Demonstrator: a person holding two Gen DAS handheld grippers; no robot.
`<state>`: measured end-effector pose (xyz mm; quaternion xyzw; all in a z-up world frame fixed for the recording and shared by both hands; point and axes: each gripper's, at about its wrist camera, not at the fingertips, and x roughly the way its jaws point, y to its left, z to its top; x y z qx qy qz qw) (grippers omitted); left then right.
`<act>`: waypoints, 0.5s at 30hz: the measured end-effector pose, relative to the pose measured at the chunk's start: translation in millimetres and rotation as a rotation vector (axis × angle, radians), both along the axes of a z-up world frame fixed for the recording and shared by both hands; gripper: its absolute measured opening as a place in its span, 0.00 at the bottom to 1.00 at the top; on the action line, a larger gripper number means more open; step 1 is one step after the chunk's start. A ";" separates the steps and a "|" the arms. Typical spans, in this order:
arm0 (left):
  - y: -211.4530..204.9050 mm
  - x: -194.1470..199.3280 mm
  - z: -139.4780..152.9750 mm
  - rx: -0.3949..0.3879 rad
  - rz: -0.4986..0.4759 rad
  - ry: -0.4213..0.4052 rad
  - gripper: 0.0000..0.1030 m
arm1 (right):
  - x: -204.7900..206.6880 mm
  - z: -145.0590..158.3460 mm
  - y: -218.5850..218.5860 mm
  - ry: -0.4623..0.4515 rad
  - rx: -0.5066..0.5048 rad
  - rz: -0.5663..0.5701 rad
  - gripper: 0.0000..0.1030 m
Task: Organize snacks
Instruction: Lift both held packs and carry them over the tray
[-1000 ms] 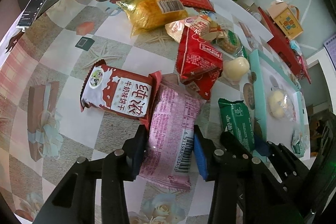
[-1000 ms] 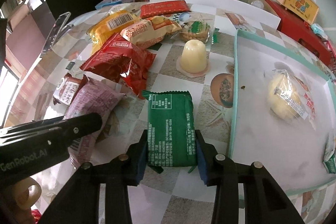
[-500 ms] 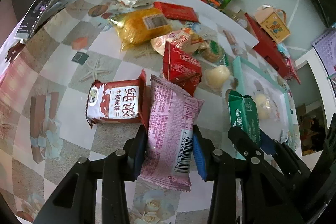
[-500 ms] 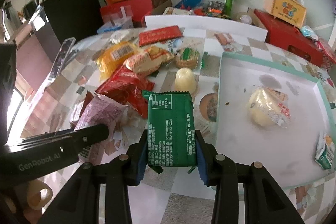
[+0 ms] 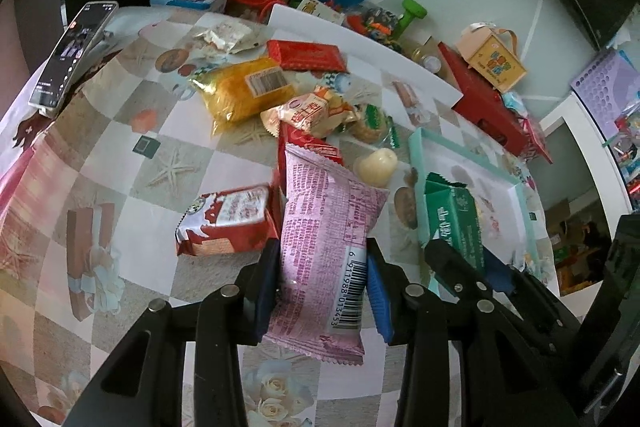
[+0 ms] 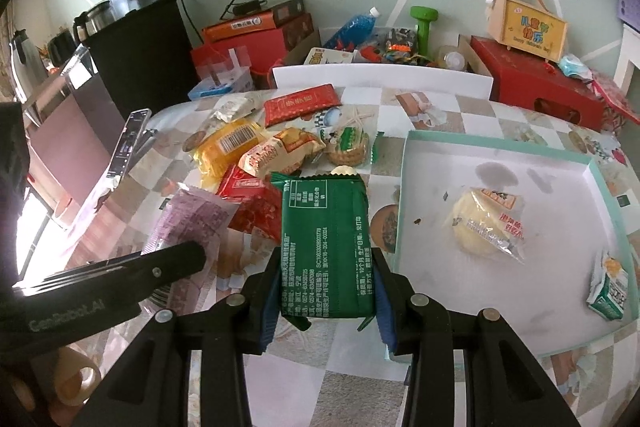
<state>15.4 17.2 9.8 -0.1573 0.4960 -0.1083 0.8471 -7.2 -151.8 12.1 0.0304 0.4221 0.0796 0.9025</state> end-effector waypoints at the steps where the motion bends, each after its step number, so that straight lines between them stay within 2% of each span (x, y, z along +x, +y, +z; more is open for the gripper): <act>1: -0.6 -0.1 0.7 0.000 -0.002 -0.002 0.41 | 0.0 0.0 0.3 0.001 0.001 0.001 0.41; 15: -0.7 -3.0 8.1 0.009 0.001 -0.033 0.41 | 0.8 -0.6 -3.0 0.008 0.010 -0.007 0.41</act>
